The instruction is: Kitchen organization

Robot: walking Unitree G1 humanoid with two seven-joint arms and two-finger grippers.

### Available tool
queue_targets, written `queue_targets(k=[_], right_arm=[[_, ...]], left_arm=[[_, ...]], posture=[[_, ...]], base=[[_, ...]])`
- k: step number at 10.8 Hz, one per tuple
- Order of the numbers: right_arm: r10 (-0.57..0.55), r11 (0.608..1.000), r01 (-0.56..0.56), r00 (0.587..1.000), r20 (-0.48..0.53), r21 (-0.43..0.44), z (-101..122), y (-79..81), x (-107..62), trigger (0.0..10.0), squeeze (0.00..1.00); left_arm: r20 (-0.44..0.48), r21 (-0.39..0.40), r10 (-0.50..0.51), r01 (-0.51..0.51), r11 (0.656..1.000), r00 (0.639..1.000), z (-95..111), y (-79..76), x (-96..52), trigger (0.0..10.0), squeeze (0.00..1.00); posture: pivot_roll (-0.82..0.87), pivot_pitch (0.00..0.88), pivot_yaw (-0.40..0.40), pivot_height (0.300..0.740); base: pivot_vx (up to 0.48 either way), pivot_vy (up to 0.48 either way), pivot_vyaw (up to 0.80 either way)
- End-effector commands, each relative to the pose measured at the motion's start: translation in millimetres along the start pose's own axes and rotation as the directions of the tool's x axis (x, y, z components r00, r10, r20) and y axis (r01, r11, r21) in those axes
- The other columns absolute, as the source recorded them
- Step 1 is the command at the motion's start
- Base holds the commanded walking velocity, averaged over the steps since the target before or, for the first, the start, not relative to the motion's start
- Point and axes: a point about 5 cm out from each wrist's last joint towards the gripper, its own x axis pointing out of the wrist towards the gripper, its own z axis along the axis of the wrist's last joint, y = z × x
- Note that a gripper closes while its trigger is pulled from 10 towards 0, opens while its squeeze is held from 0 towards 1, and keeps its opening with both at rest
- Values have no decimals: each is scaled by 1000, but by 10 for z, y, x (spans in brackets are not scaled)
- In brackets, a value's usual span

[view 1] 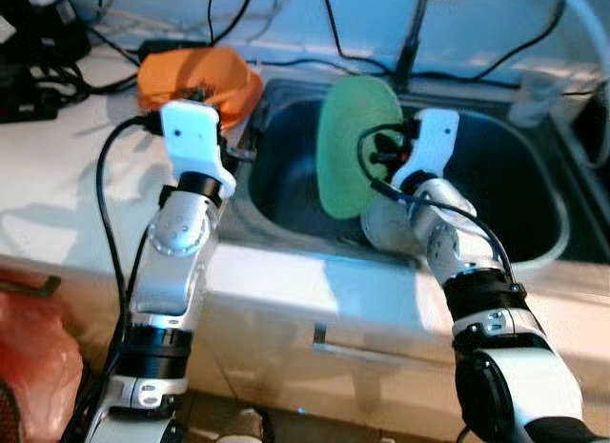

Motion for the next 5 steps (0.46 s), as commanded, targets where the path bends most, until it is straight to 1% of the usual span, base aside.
queue_targets(k=[1, 3, 4, 5], right_arm=[[-40, 996, 41, 999, -16, 74, 58, -56, 32, 10000, 0], [-66, 978, 80, 995, -79, 193, 18, -132, 58, 10000, 0], [-103, 953, 139, 984, -145, 270, -35, -188, 78, 10000, 0], [-133, 940, 181, 975, -175, 291, -59, -232, 87, 10000, 0]], left_arm=[[-11, -4, 4, -4, 1000, 1000, 11, -10, -8, 10000, 0], [-36, -5, 9, -9, 1000, 999, -29, -7, -29, 10000, 0], [-51, -5, 13, -13, 1000, 999, -42, 3, -35, 10000, 0], [-59, -2, 14, -14, 1000, 998, -46, 16, -37, 10000, 0]], posture=[[-19, 87, -1, 740], [-12, 88, -3, 740], [-8, 90, -3, 740], [-4, 91, 0, 740]], base=[[0, 0, 0], [0, 0, 0], [0, 0, 0], [0, 0, 0]])
